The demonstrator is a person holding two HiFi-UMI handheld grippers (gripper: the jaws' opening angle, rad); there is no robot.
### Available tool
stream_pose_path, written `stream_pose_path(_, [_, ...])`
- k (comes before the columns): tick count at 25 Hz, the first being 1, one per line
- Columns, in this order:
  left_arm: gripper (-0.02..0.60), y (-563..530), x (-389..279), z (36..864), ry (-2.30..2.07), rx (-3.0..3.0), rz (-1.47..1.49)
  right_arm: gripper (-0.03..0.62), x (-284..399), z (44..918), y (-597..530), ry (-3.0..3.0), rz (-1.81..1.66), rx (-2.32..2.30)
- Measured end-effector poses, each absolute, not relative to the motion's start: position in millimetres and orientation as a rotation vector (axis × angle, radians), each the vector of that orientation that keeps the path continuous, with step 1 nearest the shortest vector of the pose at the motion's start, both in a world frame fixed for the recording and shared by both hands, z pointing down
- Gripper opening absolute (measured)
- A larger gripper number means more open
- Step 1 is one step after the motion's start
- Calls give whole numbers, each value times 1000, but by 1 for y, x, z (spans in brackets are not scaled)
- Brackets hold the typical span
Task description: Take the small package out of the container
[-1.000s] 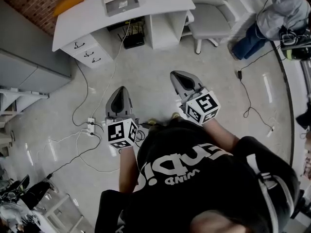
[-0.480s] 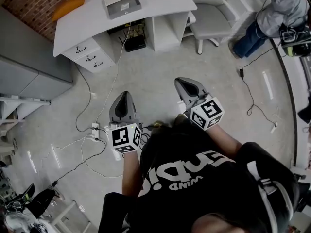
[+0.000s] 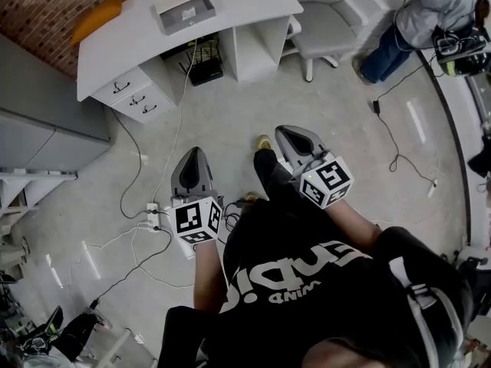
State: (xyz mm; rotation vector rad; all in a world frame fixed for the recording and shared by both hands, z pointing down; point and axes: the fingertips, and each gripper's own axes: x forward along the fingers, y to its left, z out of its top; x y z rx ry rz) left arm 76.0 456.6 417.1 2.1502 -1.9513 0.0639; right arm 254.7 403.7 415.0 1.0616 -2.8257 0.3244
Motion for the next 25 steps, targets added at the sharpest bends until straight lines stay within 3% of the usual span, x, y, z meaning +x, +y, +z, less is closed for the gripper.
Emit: stream_pose_path(25, [5,355,53,424,-1934,2172,67,0,221,426,300,-2835,317,1076])
